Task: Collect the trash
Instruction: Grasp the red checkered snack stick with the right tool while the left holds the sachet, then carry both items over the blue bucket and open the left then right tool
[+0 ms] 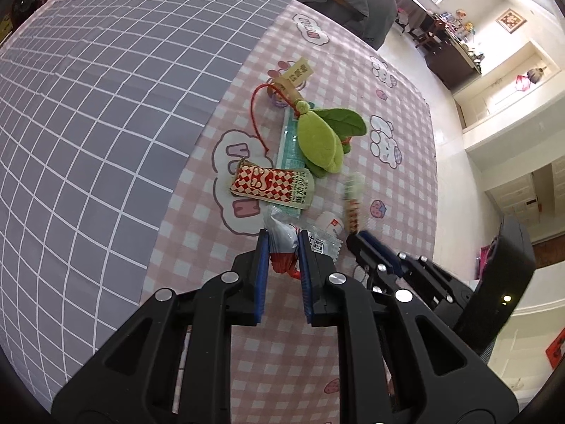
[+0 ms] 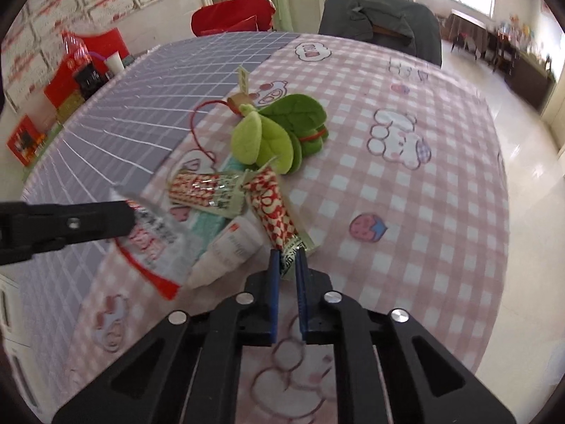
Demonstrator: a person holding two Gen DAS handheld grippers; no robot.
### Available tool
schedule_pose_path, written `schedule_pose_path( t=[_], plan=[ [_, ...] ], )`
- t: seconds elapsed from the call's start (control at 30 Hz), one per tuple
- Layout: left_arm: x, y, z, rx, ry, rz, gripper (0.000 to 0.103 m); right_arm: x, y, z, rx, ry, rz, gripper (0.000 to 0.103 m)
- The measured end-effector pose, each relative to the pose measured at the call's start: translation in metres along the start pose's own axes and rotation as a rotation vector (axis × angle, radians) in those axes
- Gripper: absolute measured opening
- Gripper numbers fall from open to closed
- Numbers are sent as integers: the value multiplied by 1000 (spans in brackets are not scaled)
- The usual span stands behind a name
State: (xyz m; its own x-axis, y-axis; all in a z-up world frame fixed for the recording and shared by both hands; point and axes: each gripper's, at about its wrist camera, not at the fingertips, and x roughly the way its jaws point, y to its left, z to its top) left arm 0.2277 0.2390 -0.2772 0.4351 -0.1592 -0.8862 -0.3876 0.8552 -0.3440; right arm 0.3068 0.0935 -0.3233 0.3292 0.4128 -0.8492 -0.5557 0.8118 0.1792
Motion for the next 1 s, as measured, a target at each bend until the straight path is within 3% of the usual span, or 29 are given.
schedule_pose_path(
  t=[0.43,0.77,1.0],
  plan=[
    [-18,-58,-7,155,-33,-18,16,-74,-39,-24,308,-96,144,8],
    [-31,-143,-27,341,-68,-42,16,-139,-96,-54,481,-213,148,8],
    [-24,-214,-52,450,-49,-86,16,-184,-148,-80,572,-285,108,8]
  ],
)
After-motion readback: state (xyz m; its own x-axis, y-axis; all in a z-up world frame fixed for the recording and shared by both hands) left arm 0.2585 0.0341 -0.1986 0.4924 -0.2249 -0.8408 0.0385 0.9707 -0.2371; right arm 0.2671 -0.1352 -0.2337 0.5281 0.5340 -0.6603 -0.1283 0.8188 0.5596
